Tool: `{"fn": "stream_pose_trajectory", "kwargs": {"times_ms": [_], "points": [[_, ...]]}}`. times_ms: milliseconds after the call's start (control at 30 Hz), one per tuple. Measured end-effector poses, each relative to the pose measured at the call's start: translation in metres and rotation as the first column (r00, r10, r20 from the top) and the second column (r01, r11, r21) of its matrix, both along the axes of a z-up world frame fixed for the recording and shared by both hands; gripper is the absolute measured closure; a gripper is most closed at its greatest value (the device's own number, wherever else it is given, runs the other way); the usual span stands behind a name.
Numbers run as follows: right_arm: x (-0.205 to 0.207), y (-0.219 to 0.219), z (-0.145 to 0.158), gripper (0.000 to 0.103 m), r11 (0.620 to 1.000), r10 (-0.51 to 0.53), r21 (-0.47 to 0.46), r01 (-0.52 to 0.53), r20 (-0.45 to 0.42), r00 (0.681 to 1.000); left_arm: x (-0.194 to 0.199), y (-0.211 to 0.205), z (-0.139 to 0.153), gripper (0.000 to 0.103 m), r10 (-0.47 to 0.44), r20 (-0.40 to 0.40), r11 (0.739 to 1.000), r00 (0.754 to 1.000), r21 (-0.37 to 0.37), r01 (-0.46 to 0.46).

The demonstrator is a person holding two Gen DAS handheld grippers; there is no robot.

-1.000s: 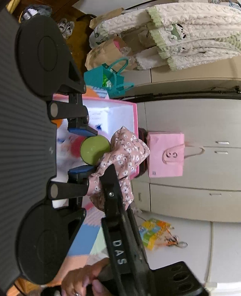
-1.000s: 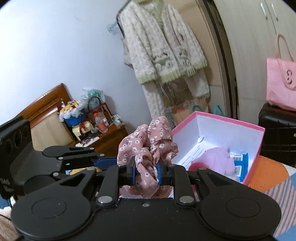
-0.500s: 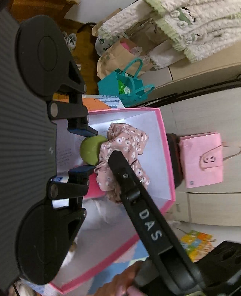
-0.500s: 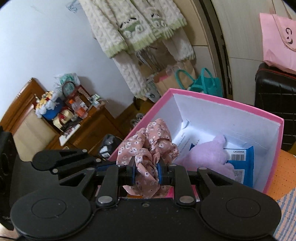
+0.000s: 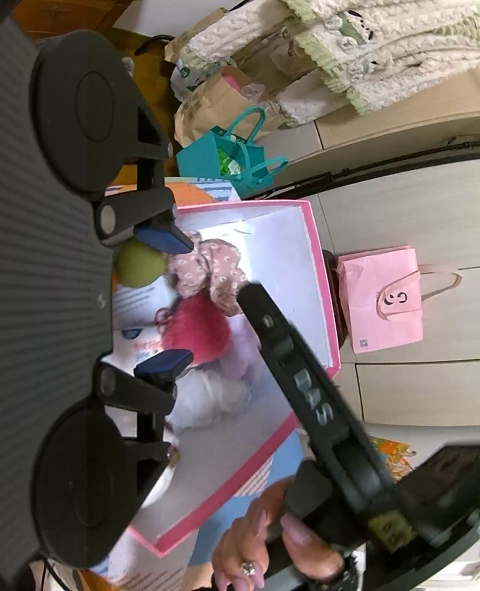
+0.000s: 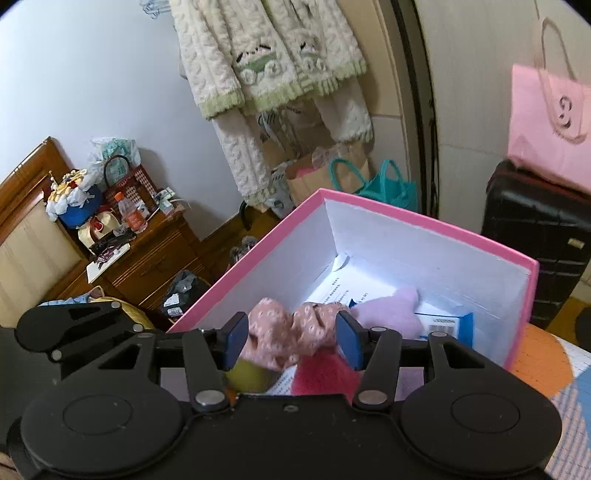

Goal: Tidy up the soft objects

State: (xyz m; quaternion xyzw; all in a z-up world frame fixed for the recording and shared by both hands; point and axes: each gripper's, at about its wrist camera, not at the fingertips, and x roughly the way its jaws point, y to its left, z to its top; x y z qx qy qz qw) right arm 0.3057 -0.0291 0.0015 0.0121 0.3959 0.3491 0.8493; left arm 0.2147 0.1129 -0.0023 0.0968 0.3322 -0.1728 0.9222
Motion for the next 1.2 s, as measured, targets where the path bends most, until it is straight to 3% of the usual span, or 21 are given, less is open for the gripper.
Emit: {"fn": "stream_pose_trajectory", "kwargs": {"times_ms": [367,567,633,800,1000,1100,1200], "points": [[-0.099,-0.050,0.020,0.045,0.999,-0.037,0.008,0.036,0.198,0.980,-0.043,0.006,0.018,0.041,0.016,-0.003,0.995,1.000,-0.099,-0.016],[-0.145,-0.059,0.030,0.037,0.998,-0.042,-0.033,0.056,0.324,0.945,-0.064,-0.004,0.030,0.029,0.022,0.030,0.992,0.999,-0.123,-0.018],[-0.157,-0.066,0.031,0.034,0.998,-0.048,-0.025,0.059,0.335,0.941,-0.070,-0.008,0.031,0.028,0.030,0.020,0.991,0.999,-0.128,-0.028],[-0.185,-0.082,0.027,0.020,0.991,-0.110,-0.024,0.128,0.383,0.917,-0.088,-0.022,0.032,0.010,0.050,0.035,0.990,0.998,-0.133,-0.045],[-0.201,-0.100,0.028,0.008,0.975,-0.200,-0.016,0.223,0.387,0.900,-0.103,-0.040,0.039,0.007,0.115,0.038,0.988,0.993,-0.106,-0.111],[-0.206,-0.107,0.029,0.001,0.950,-0.267,-0.043,0.308,0.392,0.880,-0.111,-0.052,0.048,0.006,0.154,0.046,0.985,0.987,-0.091,-0.149],[-0.212,-0.113,0.030,0.000,0.898,-0.370,-0.091,0.431,0.374,0.850,-0.124,-0.061,0.051,0.006,0.137,0.080,0.987,0.987,-0.091,-0.130]]}}
